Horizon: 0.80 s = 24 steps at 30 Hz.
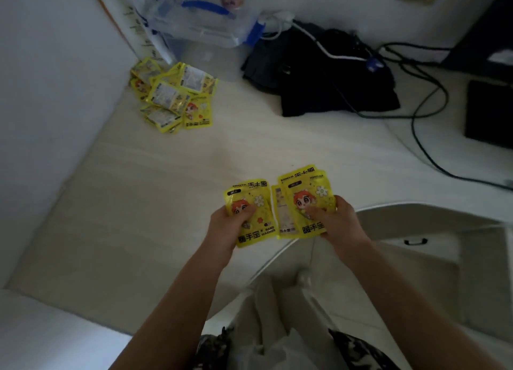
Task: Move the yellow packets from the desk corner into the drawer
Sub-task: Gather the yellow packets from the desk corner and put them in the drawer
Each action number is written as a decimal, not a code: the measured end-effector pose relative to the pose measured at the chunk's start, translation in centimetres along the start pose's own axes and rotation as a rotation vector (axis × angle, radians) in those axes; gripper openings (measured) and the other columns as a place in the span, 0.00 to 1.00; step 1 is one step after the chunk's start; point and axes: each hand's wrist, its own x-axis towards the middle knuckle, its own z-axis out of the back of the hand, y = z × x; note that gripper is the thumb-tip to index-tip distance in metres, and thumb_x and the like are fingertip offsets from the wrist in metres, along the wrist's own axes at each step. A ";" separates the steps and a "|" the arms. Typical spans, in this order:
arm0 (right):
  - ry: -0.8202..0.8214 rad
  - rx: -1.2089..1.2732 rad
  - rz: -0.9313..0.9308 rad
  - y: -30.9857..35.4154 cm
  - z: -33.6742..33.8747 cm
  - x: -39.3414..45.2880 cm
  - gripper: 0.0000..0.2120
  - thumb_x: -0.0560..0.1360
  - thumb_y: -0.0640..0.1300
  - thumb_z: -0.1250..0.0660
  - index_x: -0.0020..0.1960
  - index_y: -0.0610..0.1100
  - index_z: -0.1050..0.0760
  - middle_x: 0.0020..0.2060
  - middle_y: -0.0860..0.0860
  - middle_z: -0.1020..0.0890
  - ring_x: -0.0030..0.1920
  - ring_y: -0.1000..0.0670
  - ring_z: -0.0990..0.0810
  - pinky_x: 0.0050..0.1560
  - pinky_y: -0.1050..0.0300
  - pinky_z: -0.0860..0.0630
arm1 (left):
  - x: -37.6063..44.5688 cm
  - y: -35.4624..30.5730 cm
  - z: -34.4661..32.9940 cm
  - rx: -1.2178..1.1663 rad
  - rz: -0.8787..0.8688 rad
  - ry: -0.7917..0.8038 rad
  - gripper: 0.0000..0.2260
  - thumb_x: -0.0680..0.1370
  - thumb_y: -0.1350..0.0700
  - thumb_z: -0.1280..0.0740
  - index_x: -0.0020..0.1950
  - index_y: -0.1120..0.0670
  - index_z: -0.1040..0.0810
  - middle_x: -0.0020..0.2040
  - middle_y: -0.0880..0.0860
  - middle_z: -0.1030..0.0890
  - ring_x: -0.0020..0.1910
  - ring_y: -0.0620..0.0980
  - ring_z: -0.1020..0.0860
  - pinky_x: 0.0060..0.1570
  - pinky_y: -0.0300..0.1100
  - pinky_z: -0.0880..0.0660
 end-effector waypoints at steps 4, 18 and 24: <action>-0.101 0.073 0.024 -2.0 4.5 -2.4 0.15 0.69 0.38 0.25 0.53 0.43 0.24 0.48 0.43 0.16 0.48 0.40 0.16 0.50 0.35 0.20 | -1.5 0.7 -4.2 0.059 -0.006 0.102 0.09 0.73 0.59 0.27 0.53 0.56 0.18 0.48 0.57 0.14 0.47 0.56 0.16 0.50 0.54 0.20; -0.347 0.407 0.017 -12.7 24.4 -14.1 0.19 0.69 0.34 0.27 0.58 0.39 0.26 0.51 0.37 0.18 0.51 0.36 0.17 0.51 0.33 0.21 | -10.6 11.6 -20.7 0.291 0.022 0.323 0.08 0.71 0.58 0.26 0.46 0.54 0.23 0.38 0.52 0.16 0.39 0.51 0.18 0.43 0.46 0.22; -0.425 0.486 -0.002 -17.6 33.3 -18.9 0.13 0.70 0.34 0.28 0.53 0.44 0.24 0.50 0.40 0.17 0.50 0.39 0.17 0.51 0.37 0.20 | -15.4 18.2 -27.5 0.334 0.060 0.342 0.10 0.71 0.59 0.25 0.50 0.57 0.21 0.44 0.57 0.16 0.43 0.55 0.17 0.45 0.51 0.20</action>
